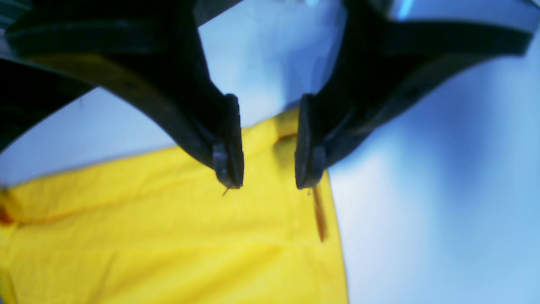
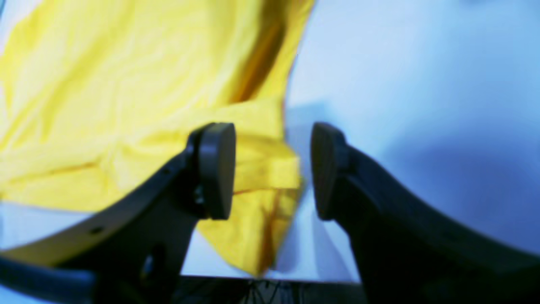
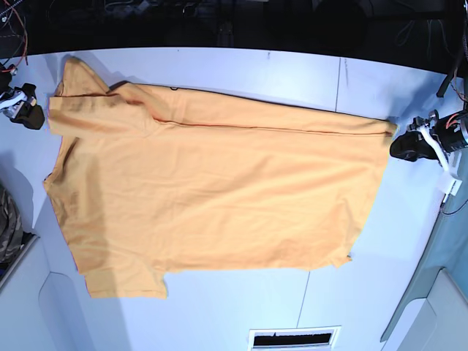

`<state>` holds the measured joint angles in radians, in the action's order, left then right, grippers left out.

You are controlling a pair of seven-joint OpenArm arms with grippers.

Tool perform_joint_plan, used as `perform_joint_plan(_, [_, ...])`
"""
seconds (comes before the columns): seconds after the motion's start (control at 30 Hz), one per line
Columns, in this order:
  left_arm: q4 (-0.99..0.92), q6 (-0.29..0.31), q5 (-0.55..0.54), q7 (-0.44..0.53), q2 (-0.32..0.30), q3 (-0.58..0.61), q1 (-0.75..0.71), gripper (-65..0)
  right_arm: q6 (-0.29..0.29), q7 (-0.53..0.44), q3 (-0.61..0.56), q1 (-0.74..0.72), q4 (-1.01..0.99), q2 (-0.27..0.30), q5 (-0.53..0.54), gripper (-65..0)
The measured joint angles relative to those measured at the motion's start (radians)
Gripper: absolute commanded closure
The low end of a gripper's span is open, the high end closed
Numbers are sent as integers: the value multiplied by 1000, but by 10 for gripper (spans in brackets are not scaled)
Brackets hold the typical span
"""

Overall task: Layout the t-shirt on the table in an organized manner, then fold the t-shirt properly
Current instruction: 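Release the shirt with both grippers and reposition them on its edge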

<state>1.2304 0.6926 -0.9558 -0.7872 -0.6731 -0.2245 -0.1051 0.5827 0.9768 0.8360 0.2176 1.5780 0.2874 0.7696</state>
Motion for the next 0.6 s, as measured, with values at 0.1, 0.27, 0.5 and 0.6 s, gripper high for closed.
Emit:
perform_joint_plan(0.1, [0,-1,-13,0,-6,-32,-51,-241,-3,-41,26,59,-1,3,2,-289])
perform_joint_plan(0.27, [-1,-3,32,16,61,-30,-77,-291,-3,-118,-18,75,-63,3,-36,-339])
perform_joint_plan(0.5, [39,-3,-39,-21,77,-29,-74,-290,-3,-169,-85,58,-97,-2,-45,-343])
perform_joint_plan(0.6, [40,-3,-4,-14,74,-30,-66,-290,-6,-169,-89,25,-97,-2,-55,-343])
